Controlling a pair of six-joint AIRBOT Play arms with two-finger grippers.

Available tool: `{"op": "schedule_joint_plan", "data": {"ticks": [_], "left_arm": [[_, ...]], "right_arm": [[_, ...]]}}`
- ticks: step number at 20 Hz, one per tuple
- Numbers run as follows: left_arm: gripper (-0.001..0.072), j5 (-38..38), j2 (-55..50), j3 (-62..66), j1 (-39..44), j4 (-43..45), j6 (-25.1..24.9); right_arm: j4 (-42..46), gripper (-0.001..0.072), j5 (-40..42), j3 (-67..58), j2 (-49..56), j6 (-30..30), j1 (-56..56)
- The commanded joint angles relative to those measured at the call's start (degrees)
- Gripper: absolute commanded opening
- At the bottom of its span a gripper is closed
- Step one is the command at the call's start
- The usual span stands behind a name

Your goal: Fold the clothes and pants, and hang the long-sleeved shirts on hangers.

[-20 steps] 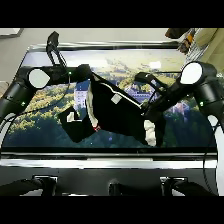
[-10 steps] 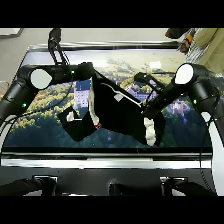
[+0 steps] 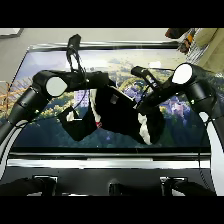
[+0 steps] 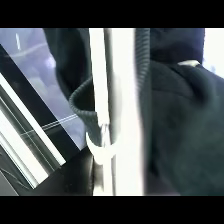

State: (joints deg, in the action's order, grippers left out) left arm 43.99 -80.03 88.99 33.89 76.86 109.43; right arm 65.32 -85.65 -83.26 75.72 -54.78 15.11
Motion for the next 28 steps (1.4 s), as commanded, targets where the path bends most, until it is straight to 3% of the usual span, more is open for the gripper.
{"op": "schedule_joint_plan", "data": {"ticks": [1, 4, 5, 7, 8, 13, 15, 17, 19, 23, 25, 28], "left_arm": [[0.003, 1.44, 0.0, 0.04, 3.3, -0.33, 0.04], [0.0033, 7.76, 0.04, 0.02, 3.61, -0.17, -0.22], [0.009, 9.73, 0.17, 0.02, 3.13, 0.76, -0.2], [0.0476, 11.5, 1.01, 0.07, 1.36, 1.42, -0.31], [0.0621, 11.61, 1.88, 0.09, -0.04, 1.4, -2.45], [0.0632, 11.5, 8.55, 0.13, -10.45, 1.42, -19.76], [0.0594, 11.74, 10.14, 0.13, -14.47, 1.42, -27.12], [0.0595, 11.96, 11.04, 0.13, -16.52, 1.31, -30.16], [0.0601, 13.97, 11.13, -0.17, -17.03, 1.42, -31.19], [0.0618, 20.44, 11.13, -5.29, -17.97, -2.71, -48.89], [0.0616, 26.01, 11.13, -7.87, -18.21, -8.81, -57.9], [0.0614, 29.86, 11.13, -11.19, -18.18, -12.48, -62.95]], "right_arm": [[2.03, 0.0044, 2.03, -0.07, 0.04, 0.35, 2.84], [4.98, 0.0044, 2.73, -0.24, -0.02, 0.31, 3.34], [5.42, 0.0044, 2.71, -0.37, -0.04, 0.33, 3.34], [5.4, 0.0044, 2.69, -0.35, -0.26, 0.33, 3.37], [5.4, 0.0044, 2.67, -0.35, -0.42, 0.35, 3.37], [5.44, 0.0044, 3.89, -0.61, -1.44, 3.52, 3.34], [5.33, 0.0044, 5.29, -0.59, -1.44, 4.31, 3.37], [4.76, 0.0044, 5.6, -0.59, -1.44, 9.46, 3.37], [3.85, 0.0046, 4.46, -0.59, -1.44, 19.06, 3.37], [3.67, 0.0046, 3.3, -0.59, -1.44, 35.87, 3.37], [3.69, 0.0047, 3.28, -0.59, -1.44, 37.73, 3.37], [3.74, 0.0048, 3.21, -0.59, -1.42, 37.73, 3.34]]}}
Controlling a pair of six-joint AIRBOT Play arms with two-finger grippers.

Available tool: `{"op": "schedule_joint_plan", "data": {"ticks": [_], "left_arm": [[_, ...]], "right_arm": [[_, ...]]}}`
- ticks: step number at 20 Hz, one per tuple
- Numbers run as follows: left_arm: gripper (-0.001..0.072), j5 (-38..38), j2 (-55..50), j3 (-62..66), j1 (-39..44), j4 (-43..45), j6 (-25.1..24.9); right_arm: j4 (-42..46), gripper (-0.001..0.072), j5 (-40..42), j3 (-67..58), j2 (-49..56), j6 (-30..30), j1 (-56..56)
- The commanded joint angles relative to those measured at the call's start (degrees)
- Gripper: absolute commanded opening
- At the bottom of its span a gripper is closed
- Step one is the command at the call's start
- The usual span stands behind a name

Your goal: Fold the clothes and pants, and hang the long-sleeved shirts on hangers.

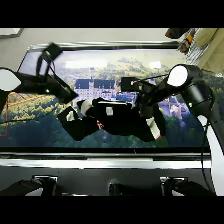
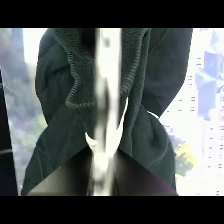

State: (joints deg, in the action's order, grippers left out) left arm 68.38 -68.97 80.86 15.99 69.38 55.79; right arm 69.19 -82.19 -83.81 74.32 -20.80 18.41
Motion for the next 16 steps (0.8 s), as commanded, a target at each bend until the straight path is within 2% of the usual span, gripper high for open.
{"op": "schedule_joint_plan", "data": {"ticks": [1, 5, 7, 13, 16], "left_arm": [[0.0614, 5.81, 0.07, -3.91, -0.31, -4.98, -11.13], [0.0614, 6.14, 0.11, -4.55, -0.31, -7.17, -14.86], [0.0614, 7.76, 0.0, -4.81, -0.28, -9.09, -18.62], [0.0613, 7.91, -1.95, -8.59, -0.2, -9.18, -25.68], [0.0612, 5.57, -3.8, -8.57, -0.17, -9.2, -29.64]], "right_arm": [[-0.11, 0.0048, -0.22, -0.04, 0.02, 3.74, 0.04], [0.26, 0.0048, -0.37, -0.02, 0.87, 3.72, 0.04], [-0.13, 0.0048, -0.39, -0.02, 1.64, 3.72, 0.07], [-1.25, 0.0048, -0.37, -0.02, 2.27, 3.72, 0.07], [-1.95, 0.0048, -0.39, -0.02, 2.27, 3.72, 0.04]]}}
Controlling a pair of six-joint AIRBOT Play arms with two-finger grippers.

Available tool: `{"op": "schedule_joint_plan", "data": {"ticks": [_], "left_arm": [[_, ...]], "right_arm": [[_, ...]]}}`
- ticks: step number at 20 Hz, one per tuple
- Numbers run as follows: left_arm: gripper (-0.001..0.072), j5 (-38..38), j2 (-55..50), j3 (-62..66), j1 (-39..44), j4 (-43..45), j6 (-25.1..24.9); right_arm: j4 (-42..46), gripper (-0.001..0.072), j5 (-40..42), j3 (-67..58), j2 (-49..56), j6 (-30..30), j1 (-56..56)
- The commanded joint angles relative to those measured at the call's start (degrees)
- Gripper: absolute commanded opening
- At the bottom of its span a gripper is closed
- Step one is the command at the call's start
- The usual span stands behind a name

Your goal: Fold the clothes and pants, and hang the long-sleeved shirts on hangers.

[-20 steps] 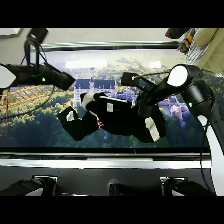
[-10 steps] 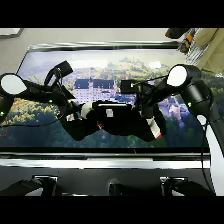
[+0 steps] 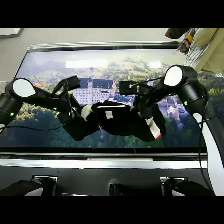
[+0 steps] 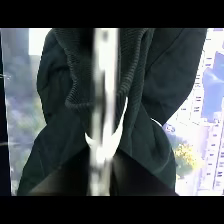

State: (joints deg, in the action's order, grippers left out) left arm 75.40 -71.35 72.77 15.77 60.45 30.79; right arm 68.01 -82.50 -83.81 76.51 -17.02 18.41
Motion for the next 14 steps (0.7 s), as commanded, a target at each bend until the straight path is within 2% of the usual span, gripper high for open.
{"op": "schedule_joint_plan", "data": {"ticks": [1, 5, 6, 8, 9, 12, 14], "left_arm": [[0.0611, -2.43, -1.95, -0.5, 0.04, -0.26, -5.4], [0.0591, -3.87, -3.82, -0.48, 0.04, -0.28, -5.57], [0.0479, -3.85, -4.22, -0.48, 0.04, -0.31, -5.57], [0.0153, -3.87, -4.68, -0.48, 0.04, -0.31, -5.55], [0.0033, -3.98, -4.68, -0.48, 0.04, -0.31, -5.84], [0.003, -3.93, -4.59, -0.48, -0.02, -0.33, -5.97], [0.0028, -3.89, -4.31, -0.48, -0.02, -0.33, -5.97]], "right_arm": [[-1.31, 0.0048, -0.11, -0.02, 0.09, -0.07, 0.07], [-1.57, 0.0049, -0.15, -0.02, 0.09, -0.09, 0.04], [-1.6, 0.0049, -0.11, -0.02, 0.09, -0.09, 0.04], [-1.6, 0.0049, -0.11, -0.02, 0.09, -0.09, 0.04], [-1.62, 0.005, -0.09, -0.02, 0.09, -0.13, 0.04], [-3.3, 0.0051, 0.15, -0.04, 0.02, -4.94, 0.04], [-2.23, 0.0128, 0.13, -0.04, -0.31, -6.84, -0.07]]}}
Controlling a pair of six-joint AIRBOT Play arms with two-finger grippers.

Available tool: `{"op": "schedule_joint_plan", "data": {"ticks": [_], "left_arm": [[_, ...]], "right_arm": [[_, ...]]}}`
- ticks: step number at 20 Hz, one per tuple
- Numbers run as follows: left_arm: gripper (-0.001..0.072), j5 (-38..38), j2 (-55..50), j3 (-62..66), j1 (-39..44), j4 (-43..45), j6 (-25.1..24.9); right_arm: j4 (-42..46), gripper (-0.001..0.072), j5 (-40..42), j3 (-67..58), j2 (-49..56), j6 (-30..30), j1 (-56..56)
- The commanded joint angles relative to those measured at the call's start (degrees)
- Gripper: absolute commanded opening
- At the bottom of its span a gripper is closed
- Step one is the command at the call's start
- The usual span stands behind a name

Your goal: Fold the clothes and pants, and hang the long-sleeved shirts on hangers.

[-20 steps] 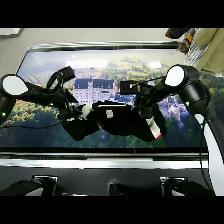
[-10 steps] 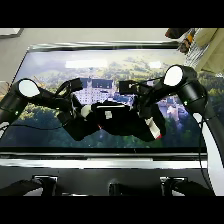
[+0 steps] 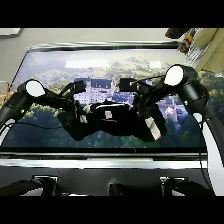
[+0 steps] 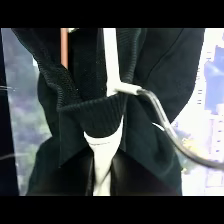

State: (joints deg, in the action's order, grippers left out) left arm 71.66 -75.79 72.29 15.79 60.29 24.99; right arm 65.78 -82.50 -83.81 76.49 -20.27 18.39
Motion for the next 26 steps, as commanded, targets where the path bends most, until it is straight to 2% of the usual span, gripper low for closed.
{"op": "schedule_joint_plan", "data": {"ticks": [1, 2, 4, 6, 8, 12, 17, 18, 23, 26], "left_arm": [[0.0028, -0.15, 0.42, 0.07, -0.04, -0.17, -0.17], [0.0028, -0.17, 0.83, 0.09, -0.11, -0.17, -0.17], [0.0028, -0.22, 1.95, 0.17, -0.37, -0.24, -0.15], [0.0028, -0.33, 3.56, 0.31, -0.94, -0.37, -0.15], [0.0028, -0.37, 6.08, 0.31, -1.64, -0.37, -0.13], [0.0027, -1.05, 13.6, 0.31, -1.68, -1.2, -0.11], [0.0027, -1.11, 22.32, 0.28, -1.64, -2.32, 0.17], [0.0027, -1.16, 23.41, 0.28, -1.64, -2.32, 1.46], [0.0027, -0.76, 24.41, 0.28, -1.64, -3.3, 2.64], [0.0028, -0.76, 24.44, 0.28, -1.64, -4.02, 2.64]], "right_arm": [[1.66, 0.0175, 0.17, -0.04, -0.94, -3.56, -0.17], [2.82, 0.0178, 0.48, -0.04, -1.9, -3.54, -0.74], [2.95, 0.0294, 0.55, -0.04, -4.33, -4.09, -3.63], [2.89, 0.0299, 0.33, -0.04, -7.61, -6.21, -9.07], [2.21, 0.0426, -0.13, -0.04, -10.82, -8.07, -15.63], [-1.73, 0.043, -3.08, -0.02, -14.29, -9.14, -25.33], [-6.78, 0.0436, -7.1, 0.02, -15.02, -8.85, -26.36], [-7.87, 0.0439, -8.28, 0.02, -15.02, -8.85, -26.34], [-12.37, 0.044, -11.85, 0.02, -14.99, -1.11, -26.34], [-12.98, 0.044, -10.25, 0.28, -14.32, 0.37, -26.34]]}}
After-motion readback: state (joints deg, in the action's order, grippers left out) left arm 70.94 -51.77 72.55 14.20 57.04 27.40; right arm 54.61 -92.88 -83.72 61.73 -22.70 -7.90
